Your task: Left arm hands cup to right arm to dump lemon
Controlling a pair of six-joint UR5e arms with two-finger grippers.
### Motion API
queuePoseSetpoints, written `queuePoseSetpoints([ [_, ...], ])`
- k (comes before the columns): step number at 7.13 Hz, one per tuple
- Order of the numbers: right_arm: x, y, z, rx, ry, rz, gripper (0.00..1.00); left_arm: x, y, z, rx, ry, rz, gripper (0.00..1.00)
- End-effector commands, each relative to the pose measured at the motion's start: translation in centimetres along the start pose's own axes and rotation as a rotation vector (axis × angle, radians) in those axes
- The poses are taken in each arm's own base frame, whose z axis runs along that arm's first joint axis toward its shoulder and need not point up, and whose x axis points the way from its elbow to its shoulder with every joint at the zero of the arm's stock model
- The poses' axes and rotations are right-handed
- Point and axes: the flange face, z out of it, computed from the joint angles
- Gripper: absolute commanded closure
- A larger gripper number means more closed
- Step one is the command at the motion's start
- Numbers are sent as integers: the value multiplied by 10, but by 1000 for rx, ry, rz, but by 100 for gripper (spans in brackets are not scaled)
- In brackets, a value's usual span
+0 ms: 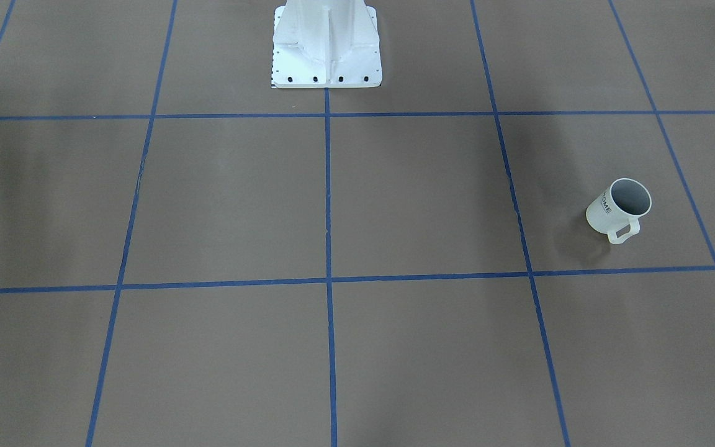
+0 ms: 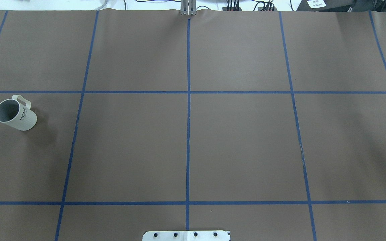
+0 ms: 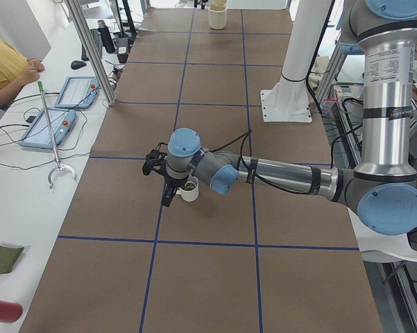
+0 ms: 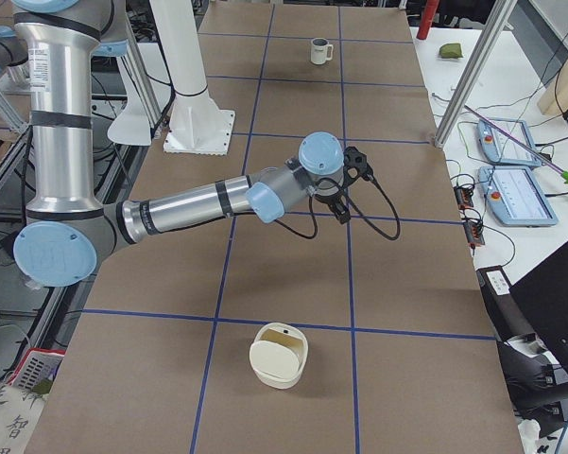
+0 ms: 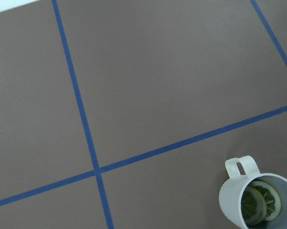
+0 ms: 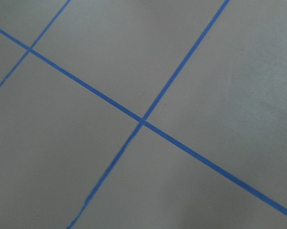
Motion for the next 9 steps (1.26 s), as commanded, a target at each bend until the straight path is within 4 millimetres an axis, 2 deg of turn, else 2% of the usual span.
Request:
queuePoseSetpoints([
  [1, -57, -14, 71, 17, 85, 41, 1, 50, 10, 47, -21, 7, -96, 0],
  [2, -63, -14, 90, 19, 138, 20, 1, 59, 14, 60, -28, -16, -112, 0],
  [4, -66, -15, 95, 23, 150, 11, 1, 74, 21, 81, -52, -37, -126, 0],
  [5, -66, -14, 95, 21, 149, 11, 1, 82, 25, 94, -32, -72, -93, 7],
  [6, -67, -14, 96, 22, 147, 9, 1, 78, 28, 104, -31, -97, -88, 32],
  [9, -69, -15, 95, 24, 143, 5, 1, 81, 31, 108, -41, -97, -75, 95],
])
